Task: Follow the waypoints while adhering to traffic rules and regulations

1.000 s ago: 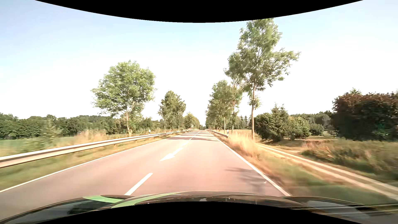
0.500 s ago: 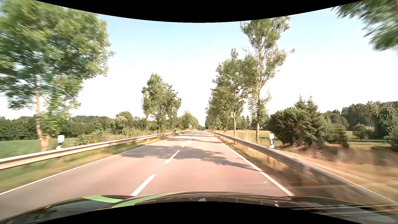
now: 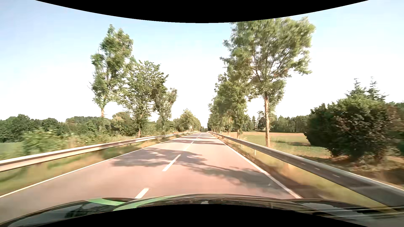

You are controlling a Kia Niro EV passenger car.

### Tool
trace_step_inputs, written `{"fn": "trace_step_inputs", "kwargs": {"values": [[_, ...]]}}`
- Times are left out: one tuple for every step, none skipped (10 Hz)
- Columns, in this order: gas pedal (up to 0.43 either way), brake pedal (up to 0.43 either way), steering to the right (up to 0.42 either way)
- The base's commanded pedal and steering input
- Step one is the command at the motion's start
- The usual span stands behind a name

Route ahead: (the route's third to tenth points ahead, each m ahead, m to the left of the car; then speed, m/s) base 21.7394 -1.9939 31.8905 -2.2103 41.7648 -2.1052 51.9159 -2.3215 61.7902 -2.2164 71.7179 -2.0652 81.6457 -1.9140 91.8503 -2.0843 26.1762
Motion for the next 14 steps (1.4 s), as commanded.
{"fn": "trace_step_inputs", "kwargs": {"values": [[0.240,0.000,0.004],[0.240,0.000,0.003],[0.240,0.000,0.003],[0.240,0.000,0.003],[0.240,0.000,0.003],[0.240,0.000,0.003],[0.240,0.000,0.003],[0.240,0.000,0.002],[0.240,0.000,0.002],[0.240,0.000,0.002],[0.240,0.000,0.002],[0.240,0.000,0.002],[0.240,0.000,0.002],[0.240,0.000,0.002]]}}
